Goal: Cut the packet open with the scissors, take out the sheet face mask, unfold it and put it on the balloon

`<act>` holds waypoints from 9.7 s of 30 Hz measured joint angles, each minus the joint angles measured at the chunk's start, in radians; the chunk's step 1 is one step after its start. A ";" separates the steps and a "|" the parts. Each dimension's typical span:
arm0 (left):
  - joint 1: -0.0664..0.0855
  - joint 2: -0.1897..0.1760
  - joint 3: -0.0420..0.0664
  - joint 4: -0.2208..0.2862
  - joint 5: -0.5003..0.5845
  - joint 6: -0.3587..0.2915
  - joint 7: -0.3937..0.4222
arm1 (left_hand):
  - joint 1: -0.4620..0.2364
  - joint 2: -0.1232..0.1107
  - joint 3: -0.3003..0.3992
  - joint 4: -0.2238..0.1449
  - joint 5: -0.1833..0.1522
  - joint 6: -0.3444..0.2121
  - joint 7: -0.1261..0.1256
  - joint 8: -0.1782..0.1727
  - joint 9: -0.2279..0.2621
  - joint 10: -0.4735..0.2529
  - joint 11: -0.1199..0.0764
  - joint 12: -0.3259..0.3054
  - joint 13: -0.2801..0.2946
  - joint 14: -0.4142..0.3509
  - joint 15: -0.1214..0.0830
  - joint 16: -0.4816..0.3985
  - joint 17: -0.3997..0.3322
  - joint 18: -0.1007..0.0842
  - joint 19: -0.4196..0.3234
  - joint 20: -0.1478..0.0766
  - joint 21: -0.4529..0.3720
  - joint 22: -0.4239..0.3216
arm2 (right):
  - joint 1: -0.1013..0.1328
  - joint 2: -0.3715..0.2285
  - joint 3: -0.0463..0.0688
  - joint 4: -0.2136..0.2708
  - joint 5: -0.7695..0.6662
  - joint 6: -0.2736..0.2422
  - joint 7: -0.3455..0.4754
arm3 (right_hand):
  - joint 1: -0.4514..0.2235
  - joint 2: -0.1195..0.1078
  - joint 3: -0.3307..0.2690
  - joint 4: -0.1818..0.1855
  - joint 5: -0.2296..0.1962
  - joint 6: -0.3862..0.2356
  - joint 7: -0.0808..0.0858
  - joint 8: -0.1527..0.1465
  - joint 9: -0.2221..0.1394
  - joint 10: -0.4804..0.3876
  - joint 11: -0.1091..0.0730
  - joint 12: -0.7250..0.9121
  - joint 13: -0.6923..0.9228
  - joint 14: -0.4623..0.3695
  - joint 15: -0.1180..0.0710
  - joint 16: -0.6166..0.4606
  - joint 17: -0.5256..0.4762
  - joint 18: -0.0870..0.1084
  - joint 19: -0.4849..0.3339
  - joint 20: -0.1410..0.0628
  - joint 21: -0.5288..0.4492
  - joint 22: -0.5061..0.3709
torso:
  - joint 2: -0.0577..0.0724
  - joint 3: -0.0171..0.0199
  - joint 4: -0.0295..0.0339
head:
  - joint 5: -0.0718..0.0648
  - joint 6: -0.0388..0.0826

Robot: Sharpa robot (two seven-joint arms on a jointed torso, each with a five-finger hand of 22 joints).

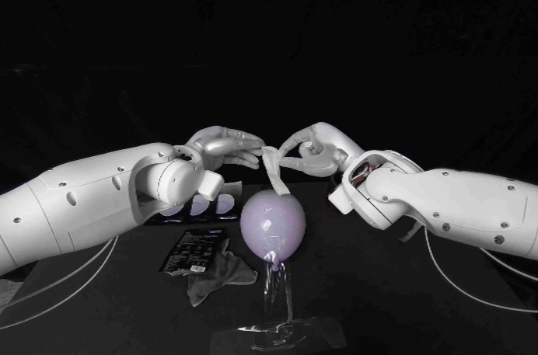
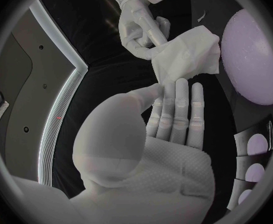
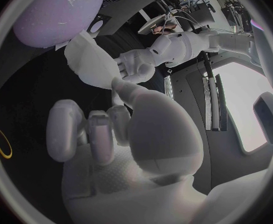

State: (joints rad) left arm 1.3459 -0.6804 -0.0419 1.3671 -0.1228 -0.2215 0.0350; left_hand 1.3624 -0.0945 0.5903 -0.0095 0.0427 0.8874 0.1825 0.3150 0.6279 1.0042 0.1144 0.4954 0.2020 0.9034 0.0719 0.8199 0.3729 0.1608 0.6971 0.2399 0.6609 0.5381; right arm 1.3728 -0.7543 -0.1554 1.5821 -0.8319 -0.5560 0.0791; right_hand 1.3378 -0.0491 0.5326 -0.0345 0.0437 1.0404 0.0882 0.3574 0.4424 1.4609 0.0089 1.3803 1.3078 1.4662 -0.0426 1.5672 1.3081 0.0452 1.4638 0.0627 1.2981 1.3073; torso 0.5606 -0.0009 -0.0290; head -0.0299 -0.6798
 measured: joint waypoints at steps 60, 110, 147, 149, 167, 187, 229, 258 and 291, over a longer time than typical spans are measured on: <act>-0.031 -0.056 -0.022 0.046 -0.095 0.037 0.068 | 0.018 -0.031 -0.045 0.021 0.000 0.004 -0.001 -0.011 -0.071 -0.016 0.006 -0.016 -0.030 0.074 -0.016 0.120 0.042 0.017 0.125 -0.054 0.056 0.018 | 0.010 -0.011 0.005 -0.016 0.050 -0.046 0.008 | -0.001 -0.001 0.004 -0.004 -0.002 -0.007 -0.001 0.006 0.002 -0.002 -0.002 -0.003 0.000 0.000 0.000 0.000 -0.001 -0.001 -0.003 0.000 -0.001 0.001 | 0.000 0.0001 -0.0002 | -0.011 0.006; -0.071 0.048 -0.018 -0.177 0.109 0.075 0.227 | 0.128 -0.030 0.028 0.096 0.004 -0.122 0.016 0.030 -0.192 -0.098 0.070 -0.238 -0.139 -0.151 0.097 -0.407 -0.157 -0.009 0.086 0.044 -0.454 -0.372 | 0.080 -0.001 0.026 -0.054 0.137 0.046 0.035 | -0.001 -0.001 0.010 -0.010 0.002 -0.010 0.000 0.013 0.007 -0.003 0.000 -0.003 0.000 0.000 0.000 -0.001 -0.001 -0.001 -0.005 -0.005 -0.007 0.001 | 0.001 -0.0006 -0.0006 | -0.007 0.061; -0.048 0.000 -0.014 -0.141 -0.144 0.186 0.327 | 0.075 -0.080 0.012 0.032 0.004 -0.068 0.026 0.013 -0.249 -0.041 0.063 -0.275 -0.138 -0.117 0.082 -0.366 -0.148 -0.006 0.120 0.037 -0.426 -0.353 | 0.187 0.024 0.014 0.049 -1.029 0.503 -0.166 | -0.025 -0.016 0.015 -0.001 0.002 -0.001 -0.014 0.046 0.016 0.002 -0.006 0.031 0.000 0.000 -0.008 -0.003 -0.001 -0.001 -0.002 -0.009 0.044 0.001 | -0.001 -0.0011 0.0000 | 0.001 0.040; -0.048 -0.003 -0.014 -0.130 -0.154 0.189 0.327 | 0.047 -0.094 -0.005 0.046 0.004 -0.059 0.029 0.013 -0.251 -0.031 0.060 -0.276 -0.138 -0.113 0.078 -0.366 -0.147 -0.006 0.120 0.037 -0.426 -0.354 | 0.187 0.024 0.013 0.050 -1.057 0.503 -0.176 | -0.025 -0.016 0.015 -0.001 0.002 -0.003 -0.015 0.046 0.016 0.000 -0.007 0.031 0.000 0.000 -0.008 -0.001 -0.001 -0.001 -0.002 -0.009 0.044 0.000 | 0.000 -0.0011 0.0000 | 0.002 0.041; -0.050 0.007 -0.015 -0.068 -0.338 0.225 0.342 | 0.006 -0.151 -0.119 0.071 0.004 -0.087 0.008 -0.047 -0.296 -0.085 0.077 -0.354 -0.139 -0.190 0.107 -0.407 -0.164 -0.007 0.089 0.049 -0.483 -0.394 | 0.189 0.021 0.010 0.052 -1.164 0.445 -0.251 | -0.025 -0.016 0.015 -0.001 0.002 -0.001 -0.021 0.044 0.017 0.000 -0.007 0.031 0.000 0.000 -0.007 -0.001 0.000 -0.001 -0.002 -0.009 0.048 0.001 | 0.001 -0.0006 0.0000 | 0.002 0.044; -0.051 0.039 -0.016 -0.093 -0.412 0.115 0.322 | 0.128 -0.042 -0.456 0.127 0.004 -0.255 -0.023 -0.151 -0.377 -0.165 0.105 -0.363 -0.127 -0.228 0.121 -0.353 -0.150 -0.023 0.125 0.046 -0.507 -0.418 | 0.189 0.014 0.010 0.070 -1.183 0.396 -0.265 | -0.025 -0.017 0.018 0.002 0.002 -0.002 -0.021 0.049 0.017 0.004 -0.011 0.035 0.000 0.000 -0.007 0.000 -0.001 -0.001 -0.004 -0.010 0.055 0.000 | 0.001 -0.0002 -0.0001 | -0.004 0.048; -0.052 0.061 -0.017 -0.108 -0.483 0.094 0.287 | 0.250 0.086 -0.353 0.134 0.004 0.120 -0.037 -0.017 -0.348 -0.139 0.081 -0.160 -0.107 -0.369 0.111 -0.103 -0.077 -0.023 0.118 0.046 -0.527 -0.434 | 0.186 0.016 0.010 0.062 -1.185 0.356 -0.270 | -0.025 -0.017 0.018 0.002 0.000 -0.001 -0.024 0.048 0.018 0.003 -0.011 0.037 -0.001 -0.003 -0.011 0.000 0.000 -0.001 -0.002 -0.013 0.054 0.000 | 0.000 -0.0001 -0.0004 | -0.011 0.042; -0.051 0.050 -0.016 -0.107 -0.463 0.096 0.286 | 0.195 0.049 -0.166 0.131 0.002 0.110 -0.032 0.056 -0.303 -0.063 0.039 -0.100 -0.108 -0.304 0.072 -0.006 -0.081 -0.023 0.154 0.035 -0.484 -0.404 | 0.179 0.020 0.003 0.022 -1.185 0.362 -0.271 | -0.030 -0.022 0.020 0.003 -0.002 -0.002 -0.022 0.050 0.018 0.002 -0.012 0.036 0.000 -0.003 -0.011 0.000 -0.001 -0.001 -0.002 -0.012 0.054 0.001 | 0.000 -0.0005 -0.0004 | -0.012 0.040; -0.051 0.044 -0.016 -0.107 -0.464 0.050 0.268 | 0.146 0.028 -0.068 0.003 0.003 0.111 -0.025 -0.064 -0.281 -0.020 -0.023 0.163 0.003 -0.094 -0.027 0.331 0.042 -0.023 0.010 -0.122 0.290 0.224 | 0.166 0.001 -0.003 0.025 -1.110 0.313 -0.291 | -0.030 -0.022 0.021 0.004 0.001 -0.002 -0.026 0.053 0.022 0.001 -0.012 0.043 -0.001 0.000 -0.015 0.000 -0.001 -0.001 -0.003 -0.015 0.054 0.001 | 0.000 0.0000 -0.0003 | -0.020 0.040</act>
State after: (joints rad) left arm 1.2950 -0.6366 -0.0577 1.2603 -0.5864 -0.1720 0.3029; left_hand 1.5080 -0.0667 0.5224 -0.0069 0.0461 0.9985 0.1578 0.2508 0.3471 0.9842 0.0913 0.6586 0.2055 0.8099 0.0448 1.1510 0.4149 0.1375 0.7066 0.1183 0.9510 0.7621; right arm 1.5383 -0.7533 -0.1580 1.6066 -1.9414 -0.2428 -0.2115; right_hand 1.3079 -0.0715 0.5532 -0.0303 0.0450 1.0386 0.0623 0.4105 0.4647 1.4624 -0.0032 1.4231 1.3072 1.4666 -0.0573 1.5673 1.3074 0.0442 1.4611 0.0478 1.3522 1.3081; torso 0.5608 -0.0009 -0.0293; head -0.0495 -0.6399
